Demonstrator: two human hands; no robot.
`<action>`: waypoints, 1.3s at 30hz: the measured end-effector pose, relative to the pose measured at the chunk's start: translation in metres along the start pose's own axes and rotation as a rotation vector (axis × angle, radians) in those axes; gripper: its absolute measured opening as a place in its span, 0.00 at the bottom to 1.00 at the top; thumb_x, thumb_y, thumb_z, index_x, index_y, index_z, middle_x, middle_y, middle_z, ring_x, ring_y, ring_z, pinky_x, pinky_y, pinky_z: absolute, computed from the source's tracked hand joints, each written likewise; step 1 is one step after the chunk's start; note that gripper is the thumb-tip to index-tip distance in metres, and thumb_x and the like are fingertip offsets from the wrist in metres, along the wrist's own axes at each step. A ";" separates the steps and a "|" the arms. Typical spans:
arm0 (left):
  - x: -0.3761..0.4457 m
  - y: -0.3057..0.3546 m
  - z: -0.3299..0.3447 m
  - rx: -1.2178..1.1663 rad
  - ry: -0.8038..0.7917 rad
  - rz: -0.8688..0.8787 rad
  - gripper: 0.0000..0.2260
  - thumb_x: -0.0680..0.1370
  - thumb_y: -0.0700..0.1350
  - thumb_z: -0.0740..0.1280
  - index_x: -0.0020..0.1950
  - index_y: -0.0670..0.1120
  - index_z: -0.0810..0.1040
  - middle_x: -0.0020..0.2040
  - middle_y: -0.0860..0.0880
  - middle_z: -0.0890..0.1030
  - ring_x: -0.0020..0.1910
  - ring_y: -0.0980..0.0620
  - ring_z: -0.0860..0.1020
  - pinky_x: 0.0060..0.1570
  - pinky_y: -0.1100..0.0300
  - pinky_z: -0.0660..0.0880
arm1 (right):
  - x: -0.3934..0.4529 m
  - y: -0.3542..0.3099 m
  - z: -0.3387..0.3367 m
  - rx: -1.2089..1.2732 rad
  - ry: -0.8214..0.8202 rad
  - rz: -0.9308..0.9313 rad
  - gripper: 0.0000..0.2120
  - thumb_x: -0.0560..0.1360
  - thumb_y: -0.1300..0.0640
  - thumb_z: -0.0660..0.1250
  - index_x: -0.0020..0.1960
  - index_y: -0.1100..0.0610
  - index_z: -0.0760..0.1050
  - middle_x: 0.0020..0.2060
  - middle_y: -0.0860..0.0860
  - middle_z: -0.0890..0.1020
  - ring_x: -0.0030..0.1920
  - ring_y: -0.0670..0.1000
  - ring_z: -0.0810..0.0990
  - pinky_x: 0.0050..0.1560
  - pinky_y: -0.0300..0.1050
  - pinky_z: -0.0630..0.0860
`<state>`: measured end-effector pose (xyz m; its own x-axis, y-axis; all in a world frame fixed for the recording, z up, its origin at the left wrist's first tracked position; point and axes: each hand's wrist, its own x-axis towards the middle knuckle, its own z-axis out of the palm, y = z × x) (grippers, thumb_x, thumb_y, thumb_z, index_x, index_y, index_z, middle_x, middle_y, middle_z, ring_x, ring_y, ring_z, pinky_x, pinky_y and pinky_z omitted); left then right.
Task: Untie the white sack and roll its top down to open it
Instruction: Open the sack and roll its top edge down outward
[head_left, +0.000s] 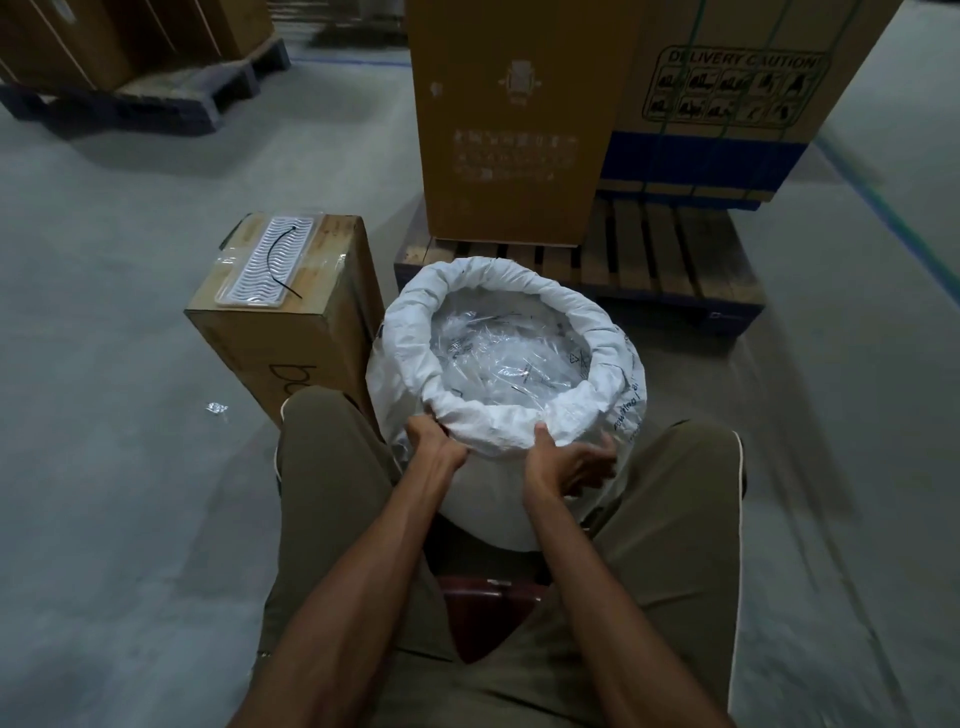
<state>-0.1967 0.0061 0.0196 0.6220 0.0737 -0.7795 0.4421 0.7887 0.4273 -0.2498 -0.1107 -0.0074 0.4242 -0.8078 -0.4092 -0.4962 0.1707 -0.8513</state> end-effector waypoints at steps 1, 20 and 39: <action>-0.001 0.002 -0.001 -0.054 0.079 0.018 0.21 0.84 0.54 0.50 0.58 0.45 0.79 0.65 0.41 0.79 0.42 0.43 0.76 0.45 0.51 0.75 | -0.010 -0.006 -0.004 -0.100 0.016 -0.259 0.46 0.69 0.53 0.80 0.77 0.58 0.58 0.76 0.62 0.61 0.78 0.64 0.58 0.77 0.58 0.53; 0.036 0.049 -0.020 0.690 0.149 0.414 0.15 0.77 0.55 0.72 0.52 0.44 0.76 0.45 0.50 0.80 0.46 0.47 0.81 0.43 0.58 0.76 | -0.005 -0.004 0.048 -1.161 -0.462 -1.413 0.21 0.58 0.71 0.71 0.46 0.55 0.75 0.36 0.51 0.81 0.37 0.58 0.82 0.52 0.54 0.70; 0.080 0.092 -0.016 0.833 0.126 0.385 0.43 0.61 0.68 0.69 0.70 0.47 0.66 0.65 0.43 0.76 0.60 0.42 0.78 0.62 0.45 0.76 | -0.012 -0.022 0.102 -0.816 -0.751 -1.114 0.12 0.60 0.62 0.69 0.38 0.55 0.67 0.33 0.54 0.79 0.35 0.61 0.78 0.31 0.50 0.71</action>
<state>-0.1166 0.0948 -0.0110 0.7692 0.3433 -0.5389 0.5719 0.0062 0.8203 -0.1665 -0.0473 -0.0177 0.9833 0.1818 0.0045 0.1569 -0.8357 -0.5262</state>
